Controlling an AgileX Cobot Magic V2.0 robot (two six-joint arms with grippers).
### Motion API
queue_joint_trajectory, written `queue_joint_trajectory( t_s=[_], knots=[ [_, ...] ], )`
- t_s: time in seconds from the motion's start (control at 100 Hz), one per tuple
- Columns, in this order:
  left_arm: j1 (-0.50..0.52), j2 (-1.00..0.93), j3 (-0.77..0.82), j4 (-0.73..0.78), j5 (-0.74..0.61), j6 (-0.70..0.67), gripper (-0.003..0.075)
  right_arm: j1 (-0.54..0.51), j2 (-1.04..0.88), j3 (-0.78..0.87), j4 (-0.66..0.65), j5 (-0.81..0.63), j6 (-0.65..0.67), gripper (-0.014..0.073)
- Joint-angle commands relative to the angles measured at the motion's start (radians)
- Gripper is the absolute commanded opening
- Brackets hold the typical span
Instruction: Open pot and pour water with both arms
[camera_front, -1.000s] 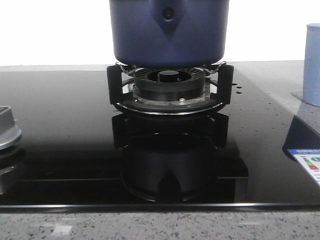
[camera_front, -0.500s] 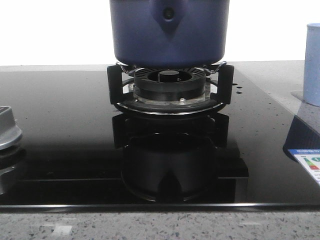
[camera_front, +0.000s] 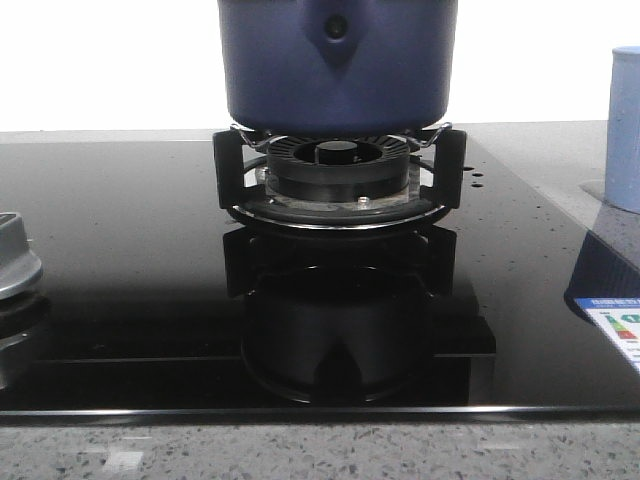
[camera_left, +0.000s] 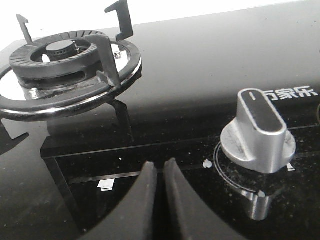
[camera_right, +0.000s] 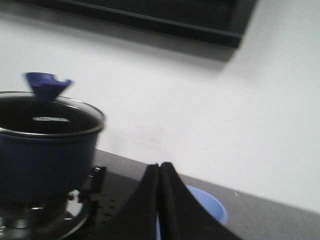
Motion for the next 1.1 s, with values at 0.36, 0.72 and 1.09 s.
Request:
queue_joint_trajectory(
  t_s=[0.36,0.72,1.09],
  knots=[
    [-0.001,-0.031,0.045,-0.011,-0.04,-0.013,-0.002,-0.015,-0.114,0.161,0.456,0.362,-0.379,-0.0064],
    [-0.001,-0.031,0.045,-0.011,-0.04,-0.013,-0.002,-0.096,-0.314,0.304,0.588,0.374,-0.379,-0.0064],
    [-0.001,-0.031,0.045,-0.011,-0.038,-0.013,-0.002,-0.096,-0.334,0.304,0.588,0.519,-0.379,-0.0064]
  ],
)
